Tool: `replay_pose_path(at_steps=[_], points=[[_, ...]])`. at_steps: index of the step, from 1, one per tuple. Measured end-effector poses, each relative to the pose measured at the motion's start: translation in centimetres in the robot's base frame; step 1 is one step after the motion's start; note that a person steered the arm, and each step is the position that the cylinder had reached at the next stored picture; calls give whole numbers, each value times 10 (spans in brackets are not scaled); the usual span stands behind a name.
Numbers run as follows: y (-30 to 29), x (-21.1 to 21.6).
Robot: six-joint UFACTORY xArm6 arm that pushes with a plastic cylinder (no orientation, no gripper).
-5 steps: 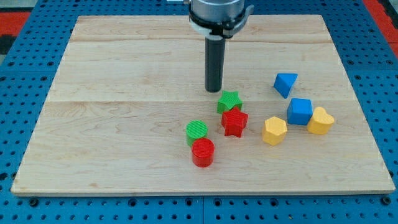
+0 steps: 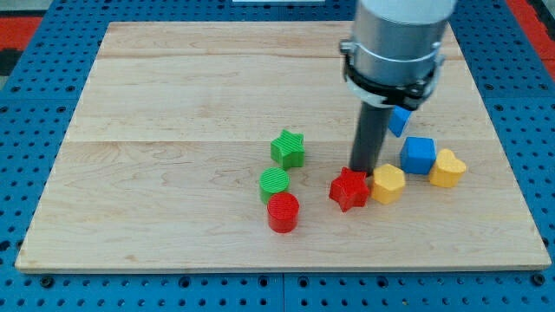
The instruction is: Make a group of red blocks and green blocks
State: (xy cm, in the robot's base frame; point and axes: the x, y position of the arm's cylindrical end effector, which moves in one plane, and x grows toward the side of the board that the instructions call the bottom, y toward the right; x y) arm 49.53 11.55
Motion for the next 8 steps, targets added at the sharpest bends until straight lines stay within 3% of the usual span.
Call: replay_pose_path(at_steps=[1, 2, 4, 5, 7, 8], points=[[29, 25], [7, 24], [-93, -1], [-81, -4], [15, -2], [22, -2]])
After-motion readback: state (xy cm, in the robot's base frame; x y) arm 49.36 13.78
